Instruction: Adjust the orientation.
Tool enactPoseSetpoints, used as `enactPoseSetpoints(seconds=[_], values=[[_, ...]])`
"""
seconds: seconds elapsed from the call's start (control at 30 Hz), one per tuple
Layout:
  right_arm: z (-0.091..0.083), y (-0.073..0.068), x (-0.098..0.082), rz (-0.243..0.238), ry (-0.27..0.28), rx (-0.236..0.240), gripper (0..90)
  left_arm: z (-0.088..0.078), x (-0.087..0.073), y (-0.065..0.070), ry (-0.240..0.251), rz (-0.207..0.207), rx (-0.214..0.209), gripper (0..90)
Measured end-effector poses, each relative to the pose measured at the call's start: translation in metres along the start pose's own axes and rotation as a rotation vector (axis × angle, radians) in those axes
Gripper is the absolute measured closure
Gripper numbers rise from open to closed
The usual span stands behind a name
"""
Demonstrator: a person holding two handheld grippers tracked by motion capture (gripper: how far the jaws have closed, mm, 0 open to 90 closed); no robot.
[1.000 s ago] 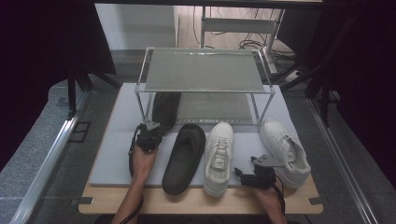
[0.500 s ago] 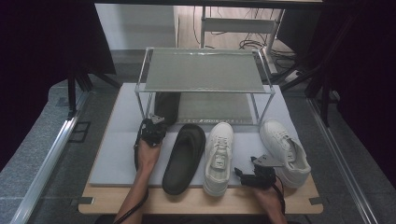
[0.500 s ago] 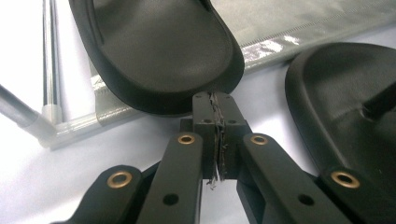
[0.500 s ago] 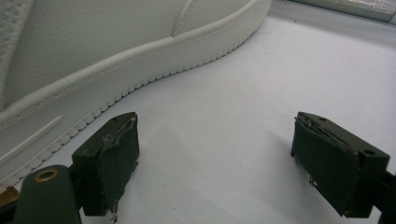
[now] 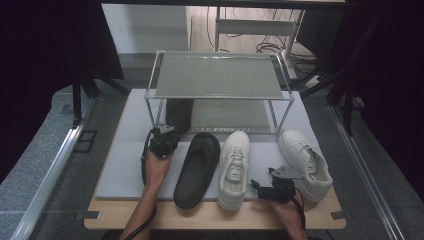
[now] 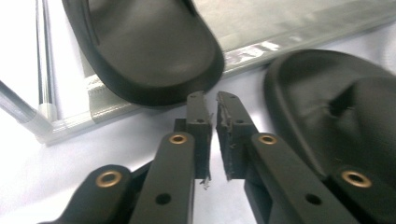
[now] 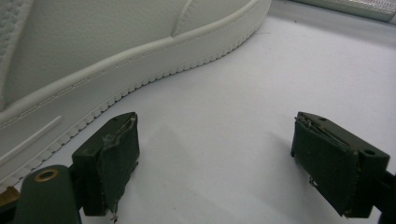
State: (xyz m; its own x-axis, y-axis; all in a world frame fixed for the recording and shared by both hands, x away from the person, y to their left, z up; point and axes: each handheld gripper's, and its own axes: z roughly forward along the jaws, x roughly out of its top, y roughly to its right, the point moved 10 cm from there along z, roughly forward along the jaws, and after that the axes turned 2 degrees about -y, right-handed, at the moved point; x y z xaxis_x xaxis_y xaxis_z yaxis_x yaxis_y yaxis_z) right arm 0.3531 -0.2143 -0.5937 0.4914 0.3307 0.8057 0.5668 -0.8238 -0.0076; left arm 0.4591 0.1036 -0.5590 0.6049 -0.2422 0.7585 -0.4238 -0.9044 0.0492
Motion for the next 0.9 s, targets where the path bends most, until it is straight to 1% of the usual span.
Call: enactPoseSetpoints(seconds=[0.13,0.17,0.23,0.3,0.33,0.4,0.47,0.63,0.7,0.77,0.9], values=[[0.0,0.0,0.0,0.0,0.0,0.0,15.1,-0.013,-0.002,0.004,-0.001,0.011,-0.025,76.2],[0.0,0.0,0.0,0.0,0.0,0.0,15.1,-0.017,-0.003,0.005,0.0,0.013,-0.03,76.2],[0.0,0.0,0.0,0.0,0.0,0.0,15.0,-0.024,-0.004,0.008,-0.001,0.026,-0.039,74.4],[0.0,0.0,0.0,0.0,0.0,0.0,15.1,-0.032,-0.005,0.01,0.001,0.029,-0.05,70.5],[0.0,0.0,0.0,0.0,0.0,0.0,15.1,-0.036,-0.006,0.012,0.003,0.03,-0.06,70.5],[0.0,0.0,0.0,0.0,0.0,-0.001,15.0,-0.045,-0.007,0.016,0.002,0.035,-0.077,66.7],[0.0,0.0,0.0,0.0,0.0,0.0,15.1,-0.053,-0.008,0.019,0.001,0.046,-0.081,62.6],[0.0,0.0,0.0,0.0,0.0,-0.001,15.1,-0.073,-0.007,0.031,0.02,0.051,-0.117,57.9],[0.0,0.0,0.0,0.0,0.0,-0.001,15.0,-0.076,-0.01,0.038,0.019,0.053,-0.141,55.1],[0.0,0.0,0.0,-0.001,0.0,-0.001,15.0,-0.077,-0.014,0.044,0.017,0.063,-0.148,52.9],[0.0,0.0,0.0,0.0,0.0,-0.001,15.0,-0.074,-0.02,0.056,0.009,0.082,-0.162,51.7]])
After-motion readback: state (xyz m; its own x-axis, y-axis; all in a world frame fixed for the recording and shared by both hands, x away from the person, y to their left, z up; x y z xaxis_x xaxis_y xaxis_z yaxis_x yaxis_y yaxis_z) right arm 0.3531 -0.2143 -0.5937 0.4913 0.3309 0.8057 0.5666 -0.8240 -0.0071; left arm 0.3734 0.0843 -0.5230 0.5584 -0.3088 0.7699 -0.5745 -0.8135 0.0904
